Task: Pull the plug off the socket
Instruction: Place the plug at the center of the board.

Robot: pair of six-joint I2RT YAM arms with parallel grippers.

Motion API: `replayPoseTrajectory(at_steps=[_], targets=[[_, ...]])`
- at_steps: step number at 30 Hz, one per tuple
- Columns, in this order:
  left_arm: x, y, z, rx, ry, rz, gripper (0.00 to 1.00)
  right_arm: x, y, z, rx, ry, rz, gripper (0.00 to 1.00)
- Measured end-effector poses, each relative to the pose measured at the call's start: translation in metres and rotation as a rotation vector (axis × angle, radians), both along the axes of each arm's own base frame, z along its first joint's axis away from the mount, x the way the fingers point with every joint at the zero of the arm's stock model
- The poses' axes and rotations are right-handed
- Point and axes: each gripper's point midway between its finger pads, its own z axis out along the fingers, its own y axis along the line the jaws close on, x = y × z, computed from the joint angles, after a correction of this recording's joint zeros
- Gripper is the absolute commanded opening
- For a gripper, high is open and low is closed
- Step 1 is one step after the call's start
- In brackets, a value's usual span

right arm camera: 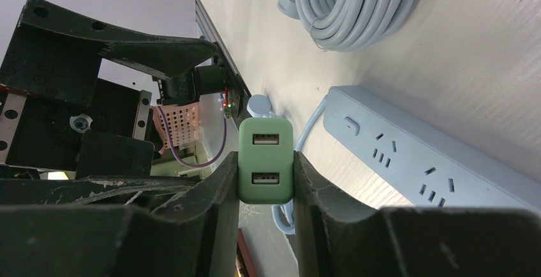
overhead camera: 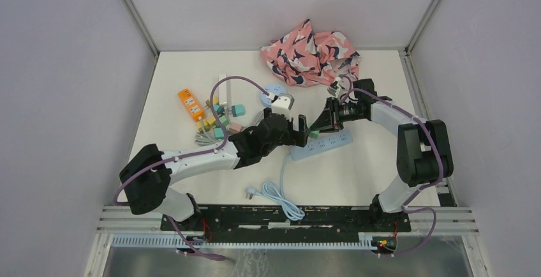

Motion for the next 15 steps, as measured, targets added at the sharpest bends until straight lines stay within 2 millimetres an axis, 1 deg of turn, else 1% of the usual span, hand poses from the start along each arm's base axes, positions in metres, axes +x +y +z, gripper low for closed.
replayPoseTrajectory(at_steps=[5, 9, 15], targets=[[0.0, 0.0, -0.001, 0.002, 0.002, -0.001, 0.98, 0.0, 0.0, 0.0, 0.0, 0.001, 0.0, 0.15], [-0.001, -0.002, -0.007, 0.014, 0.01, -0.006, 0.97, 0.0, 0.0, 0.0, 0.0, 0.001, 0.0, 0.15], [-0.001, -0.013, -0.008, 0.02, 0.018, -0.017, 0.97, 0.0, 0.0, 0.0, -0.001, 0.001, 0.0, 0.15]])
